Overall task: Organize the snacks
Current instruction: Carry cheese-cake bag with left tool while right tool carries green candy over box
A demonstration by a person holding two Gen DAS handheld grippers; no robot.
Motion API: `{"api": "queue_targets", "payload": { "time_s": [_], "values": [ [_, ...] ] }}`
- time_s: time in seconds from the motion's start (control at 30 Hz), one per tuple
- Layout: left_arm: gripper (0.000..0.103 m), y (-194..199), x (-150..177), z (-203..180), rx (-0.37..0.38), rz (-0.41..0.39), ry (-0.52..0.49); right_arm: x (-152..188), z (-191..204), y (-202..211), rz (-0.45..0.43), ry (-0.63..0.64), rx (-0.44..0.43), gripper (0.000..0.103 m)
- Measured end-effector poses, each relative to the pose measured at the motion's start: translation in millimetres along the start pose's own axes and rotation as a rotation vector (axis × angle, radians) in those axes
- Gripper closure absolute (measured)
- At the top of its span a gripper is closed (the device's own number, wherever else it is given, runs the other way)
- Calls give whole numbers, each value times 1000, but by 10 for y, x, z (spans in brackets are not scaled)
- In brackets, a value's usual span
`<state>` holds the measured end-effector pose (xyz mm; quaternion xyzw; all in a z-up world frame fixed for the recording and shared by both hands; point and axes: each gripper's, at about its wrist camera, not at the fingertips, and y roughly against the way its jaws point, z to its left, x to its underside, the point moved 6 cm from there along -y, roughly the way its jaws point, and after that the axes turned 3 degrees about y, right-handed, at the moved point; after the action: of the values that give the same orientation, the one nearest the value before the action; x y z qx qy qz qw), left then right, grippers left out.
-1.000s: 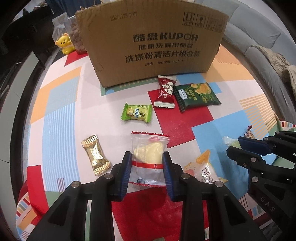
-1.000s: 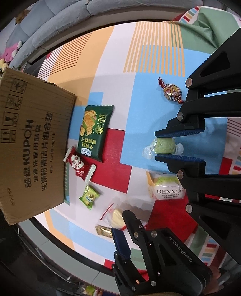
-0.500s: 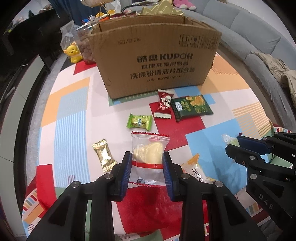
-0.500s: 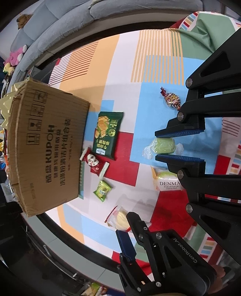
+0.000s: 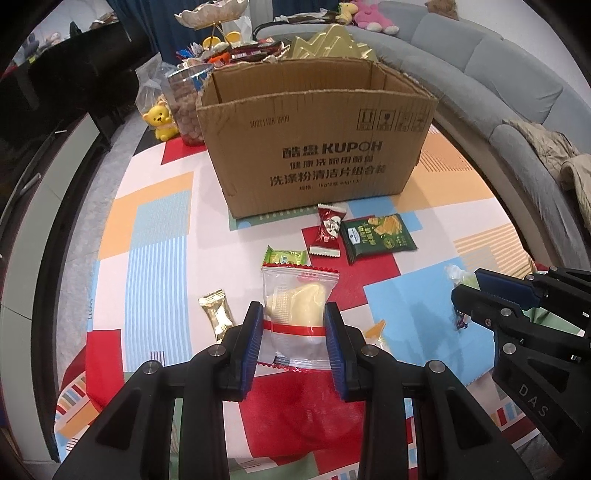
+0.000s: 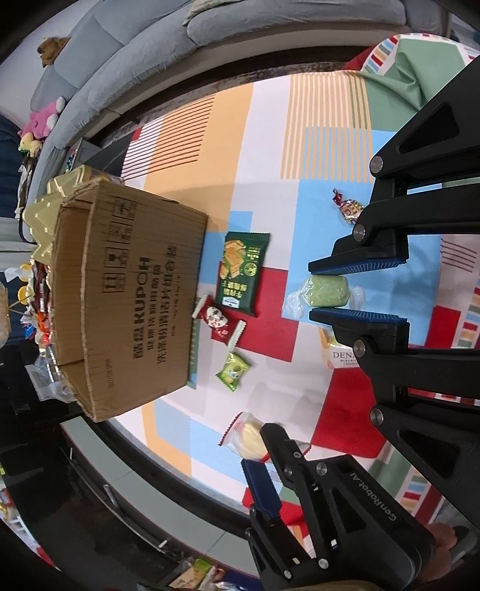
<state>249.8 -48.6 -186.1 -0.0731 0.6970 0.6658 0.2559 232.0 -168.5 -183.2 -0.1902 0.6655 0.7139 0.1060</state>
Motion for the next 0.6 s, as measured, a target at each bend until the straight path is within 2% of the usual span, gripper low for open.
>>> {"api": "queue_targets", "payload": {
  "time_s": [0.6],
  "values": [
    [70, 334, -305, 18, -10, -68, 31, -286, -74, 355, -94, -24, -1, 83]
  ]
}}
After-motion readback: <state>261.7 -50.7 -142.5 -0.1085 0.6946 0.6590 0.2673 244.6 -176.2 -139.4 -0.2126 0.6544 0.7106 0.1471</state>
